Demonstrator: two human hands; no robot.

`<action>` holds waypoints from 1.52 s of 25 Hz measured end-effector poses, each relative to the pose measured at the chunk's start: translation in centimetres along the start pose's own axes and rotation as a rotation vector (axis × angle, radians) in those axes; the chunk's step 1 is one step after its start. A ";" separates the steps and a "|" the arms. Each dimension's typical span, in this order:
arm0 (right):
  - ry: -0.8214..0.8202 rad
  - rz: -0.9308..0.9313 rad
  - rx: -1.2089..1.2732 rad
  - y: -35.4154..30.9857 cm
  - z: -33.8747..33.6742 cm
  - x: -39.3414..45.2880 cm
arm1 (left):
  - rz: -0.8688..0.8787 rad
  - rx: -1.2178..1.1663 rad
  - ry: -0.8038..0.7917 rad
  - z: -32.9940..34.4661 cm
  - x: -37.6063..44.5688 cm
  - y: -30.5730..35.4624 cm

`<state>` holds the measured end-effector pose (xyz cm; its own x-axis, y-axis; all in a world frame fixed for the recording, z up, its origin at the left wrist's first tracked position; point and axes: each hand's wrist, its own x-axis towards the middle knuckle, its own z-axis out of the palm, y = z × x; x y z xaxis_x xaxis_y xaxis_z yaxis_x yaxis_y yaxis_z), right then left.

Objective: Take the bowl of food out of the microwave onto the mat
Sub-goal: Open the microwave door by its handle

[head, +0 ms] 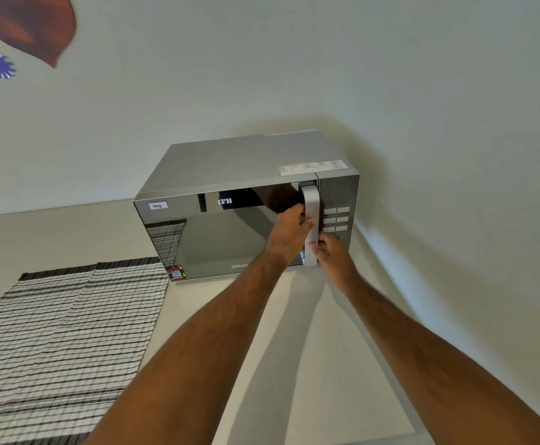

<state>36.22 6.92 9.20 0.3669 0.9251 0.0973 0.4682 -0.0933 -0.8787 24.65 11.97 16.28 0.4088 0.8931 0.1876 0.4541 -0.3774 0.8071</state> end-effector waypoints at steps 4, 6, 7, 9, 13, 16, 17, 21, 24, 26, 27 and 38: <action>0.014 -0.042 0.007 1.1 0.1 -1.4 | 0.039 -0.030 -0.010 -0.3 -1.5 -0.4; 0.009 -0.048 -0.002 1.3 0.0 -2.2 | 0.048 -0.030 -0.001 -0.2 -2.6 -0.6; 0.008 -0.044 -0.001 1.3 0.0 -2.6 | 0.048 -0.023 0.006 -0.2 -3.1 -0.5; 0.015 -0.050 -0.004 1.2 -0.1 -3.4 | 0.052 -0.013 0.008 -0.3 -3.7 -0.4; 0.022 -0.067 0.021 1.1 0.1 -5.3 | 0.056 0.007 -0.016 -0.8 -5.2 -0.5; 0.044 -0.081 -0.003 1.0 0.4 -7.3 | 0.049 -0.018 -0.033 -1.2 -6.7 -0.8; 0.051 -0.090 -0.006 1.0 0.5 -7.9 | 0.043 -0.031 -0.038 -1.4 -7.3 -0.9; 0.044 -0.073 -0.029 0.6 0.7 -10.2 | 0.039 -0.027 -0.073 -2.4 -9.6 -0.8; 0.025 -0.087 -0.035 0.1 0.8 -12.0 | 0.067 -0.031 -0.111 -3.7 -11.4 -0.9; 0.016 -0.099 -0.034 -0.3 1.0 -13.2 | 0.086 -0.057 -0.148 -4.8 -12.4 -1.1; 0.009 -0.101 -0.028 -0.4 1.1 -13.9 | 0.094 -0.068 -0.170 -5.3 -13.0 -1.4; 0.006 -0.169 0.011 -2.4 5.4 -22.0 | 0.096 -0.240 -0.372 -12.1 -19.0 -4.6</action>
<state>22.70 -11.25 6.60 0.2884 0.9250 0.2473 0.5151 0.0678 -0.8544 5.26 -0.27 15.75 0.7167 0.6915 0.0897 0.2218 -0.3481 0.9108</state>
